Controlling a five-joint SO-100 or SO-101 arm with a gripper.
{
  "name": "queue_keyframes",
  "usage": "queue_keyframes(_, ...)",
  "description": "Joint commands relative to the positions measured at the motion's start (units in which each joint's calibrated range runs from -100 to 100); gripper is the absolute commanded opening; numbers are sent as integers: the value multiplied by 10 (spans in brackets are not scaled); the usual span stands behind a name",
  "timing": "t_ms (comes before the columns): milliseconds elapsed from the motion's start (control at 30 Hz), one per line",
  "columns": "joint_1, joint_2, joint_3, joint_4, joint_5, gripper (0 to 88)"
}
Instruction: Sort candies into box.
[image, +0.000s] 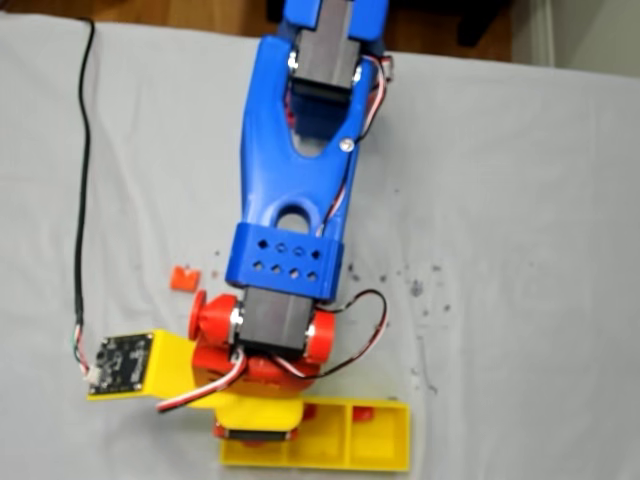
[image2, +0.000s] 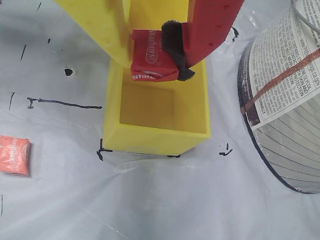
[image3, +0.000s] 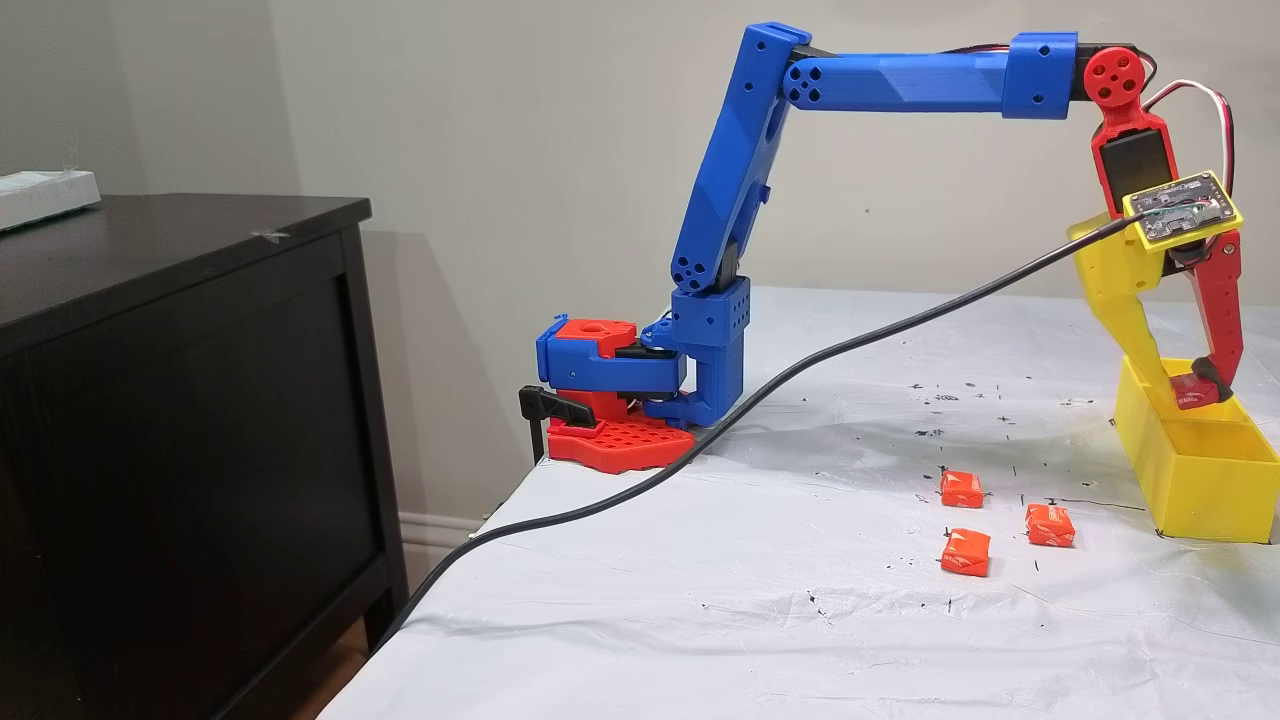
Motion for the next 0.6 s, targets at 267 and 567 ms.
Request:
queue_keyframes(267,4,-12,-57,-8,1,298)
queue_keyframes(567,5,-21,-51,-2,1,247)
